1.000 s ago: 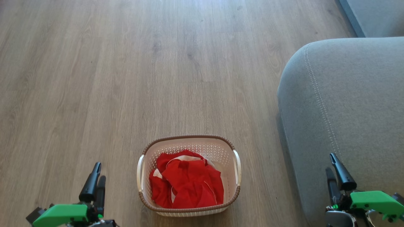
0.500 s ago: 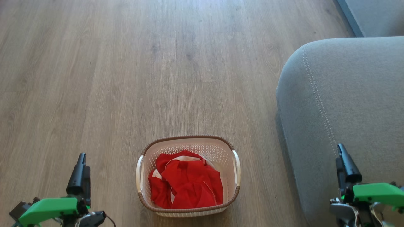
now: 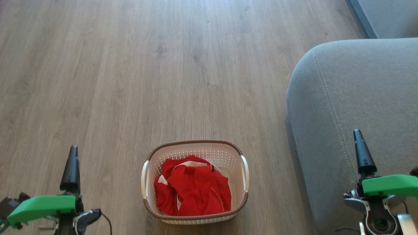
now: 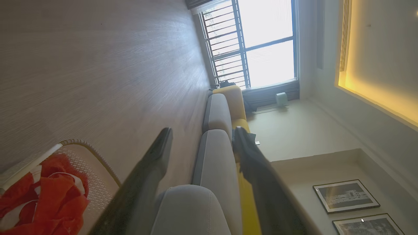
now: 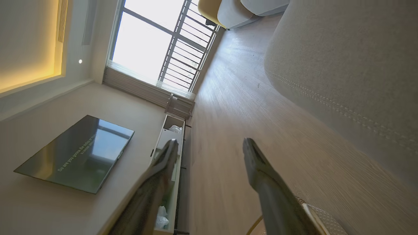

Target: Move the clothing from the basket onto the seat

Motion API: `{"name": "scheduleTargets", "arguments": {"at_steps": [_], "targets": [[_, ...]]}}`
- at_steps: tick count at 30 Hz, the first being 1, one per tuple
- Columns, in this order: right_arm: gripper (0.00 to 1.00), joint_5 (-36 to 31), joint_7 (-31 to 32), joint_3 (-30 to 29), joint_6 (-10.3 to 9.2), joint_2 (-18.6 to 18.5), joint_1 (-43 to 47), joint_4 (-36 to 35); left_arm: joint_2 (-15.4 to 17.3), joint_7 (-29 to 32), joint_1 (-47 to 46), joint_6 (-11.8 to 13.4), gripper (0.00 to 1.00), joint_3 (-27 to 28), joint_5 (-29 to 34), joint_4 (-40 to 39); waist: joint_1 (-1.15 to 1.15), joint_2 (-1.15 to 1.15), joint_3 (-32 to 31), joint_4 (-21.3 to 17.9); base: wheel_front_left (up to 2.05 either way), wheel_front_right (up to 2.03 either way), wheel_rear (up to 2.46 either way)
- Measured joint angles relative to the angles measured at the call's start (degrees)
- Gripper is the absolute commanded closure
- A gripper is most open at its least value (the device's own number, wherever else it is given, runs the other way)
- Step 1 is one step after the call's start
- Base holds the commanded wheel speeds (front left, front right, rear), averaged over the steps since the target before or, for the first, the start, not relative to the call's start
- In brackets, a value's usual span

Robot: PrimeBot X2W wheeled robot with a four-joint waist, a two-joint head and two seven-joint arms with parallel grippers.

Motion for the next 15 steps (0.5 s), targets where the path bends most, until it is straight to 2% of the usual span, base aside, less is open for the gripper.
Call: {"name": "scheduleTargets", "arguments": {"at_steps": [6,15], "targets": [[0.00,-4.8,-1.0,0.4,0.00,0.0,-0.2,-2.1,0.0,-0.8,0.0,0.2,0.00,0.4,4.8,-2.7,0.00,0.00,0.2,0.0,0.00,0.00,0.00],[0.00,-12.8,-2.4,0.8,0.00,0.0,-2.2,-5.2,0.0,-2.5,-1.2,3.4,0.00,-0.2,12.2,-8.8,0.00,0.00,0.5,0.4,0.00,0.00,0.00]]}}
